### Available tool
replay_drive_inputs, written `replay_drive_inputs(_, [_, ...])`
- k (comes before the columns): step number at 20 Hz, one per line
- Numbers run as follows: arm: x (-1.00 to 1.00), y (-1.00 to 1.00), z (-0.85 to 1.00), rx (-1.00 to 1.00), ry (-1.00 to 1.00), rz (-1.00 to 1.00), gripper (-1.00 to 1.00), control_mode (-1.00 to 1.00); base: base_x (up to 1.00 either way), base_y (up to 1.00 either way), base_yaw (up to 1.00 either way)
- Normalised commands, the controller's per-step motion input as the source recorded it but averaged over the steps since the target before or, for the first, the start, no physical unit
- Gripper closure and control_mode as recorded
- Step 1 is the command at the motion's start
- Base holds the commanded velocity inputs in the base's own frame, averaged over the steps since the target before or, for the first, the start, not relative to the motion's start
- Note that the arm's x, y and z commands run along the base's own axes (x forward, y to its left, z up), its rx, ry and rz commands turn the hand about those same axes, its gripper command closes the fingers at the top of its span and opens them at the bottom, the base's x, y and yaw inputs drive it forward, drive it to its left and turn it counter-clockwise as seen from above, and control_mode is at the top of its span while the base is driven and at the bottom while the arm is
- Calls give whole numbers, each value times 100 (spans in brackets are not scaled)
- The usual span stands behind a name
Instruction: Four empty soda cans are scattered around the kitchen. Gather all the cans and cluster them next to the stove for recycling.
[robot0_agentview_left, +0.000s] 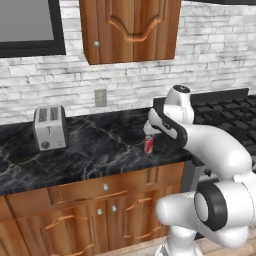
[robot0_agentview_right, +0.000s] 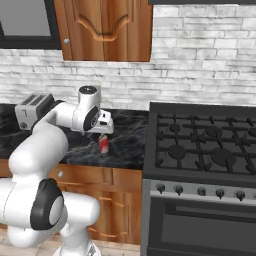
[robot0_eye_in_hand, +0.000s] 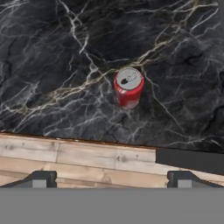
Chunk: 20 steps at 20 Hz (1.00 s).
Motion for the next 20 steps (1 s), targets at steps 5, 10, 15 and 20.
replay_drive_inputs(5, [13,1,-17,-1,4,-2,-100,-100,0,0,0])
replay_drive_inputs(10, [17,0,-28,0,5,-1,-100,-100,0,0,0])
replay_drive_inputs(15, [23,2,-9,0,3,0,-100,-100,0,0,0])
replay_drive_inputs(20, [16,1,-1,0,1,0,-100,-100,0,0,0])
